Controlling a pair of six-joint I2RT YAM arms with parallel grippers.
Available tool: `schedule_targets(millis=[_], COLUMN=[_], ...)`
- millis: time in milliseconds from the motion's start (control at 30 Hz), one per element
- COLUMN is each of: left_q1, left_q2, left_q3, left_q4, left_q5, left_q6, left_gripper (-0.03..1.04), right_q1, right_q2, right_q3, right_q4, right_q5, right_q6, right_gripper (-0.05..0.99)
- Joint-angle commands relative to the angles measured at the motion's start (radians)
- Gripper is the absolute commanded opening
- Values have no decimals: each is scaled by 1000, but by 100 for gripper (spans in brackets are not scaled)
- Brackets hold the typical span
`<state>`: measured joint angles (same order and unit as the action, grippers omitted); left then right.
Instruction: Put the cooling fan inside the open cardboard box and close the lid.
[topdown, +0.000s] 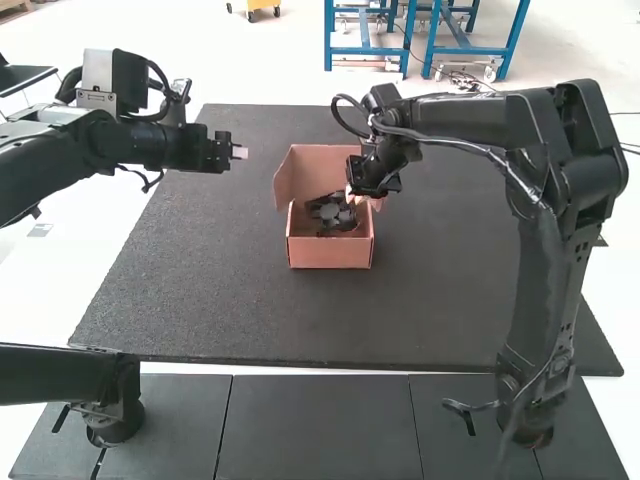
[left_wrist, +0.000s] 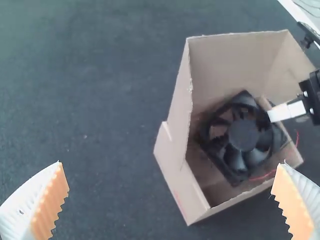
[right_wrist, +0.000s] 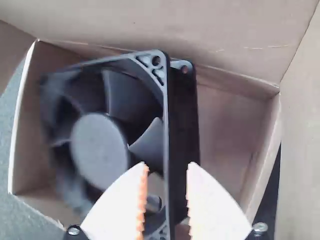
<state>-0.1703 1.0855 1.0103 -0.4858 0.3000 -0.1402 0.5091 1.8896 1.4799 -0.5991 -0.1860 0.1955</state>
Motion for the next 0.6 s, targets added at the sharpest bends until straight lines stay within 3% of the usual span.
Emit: schedule_targets(millis=[0, 33, 300, 567], left_q1=[-3, -1, -5, -8], left_q2=[-19, -19, -18, 19], left_q3=[-1, -1, -13, -38], left_q4=[6, 6, 16, 65], left_q5=[14, 14, 14, 5], left_q6=[-7, -7, -10, -15], left_gripper=[96, 96, 96, 96], right_q1=[6, 8, 9, 5], right_q2=[17, 17, 11, -67], right_q3=[36, 36, 66, 132], right_q4=[5, 4, -19, -238], right_q5=[6, 10, 8, -70], right_q6=[1, -1, -14, -82], right_gripper=[35, 41, 45, 57])
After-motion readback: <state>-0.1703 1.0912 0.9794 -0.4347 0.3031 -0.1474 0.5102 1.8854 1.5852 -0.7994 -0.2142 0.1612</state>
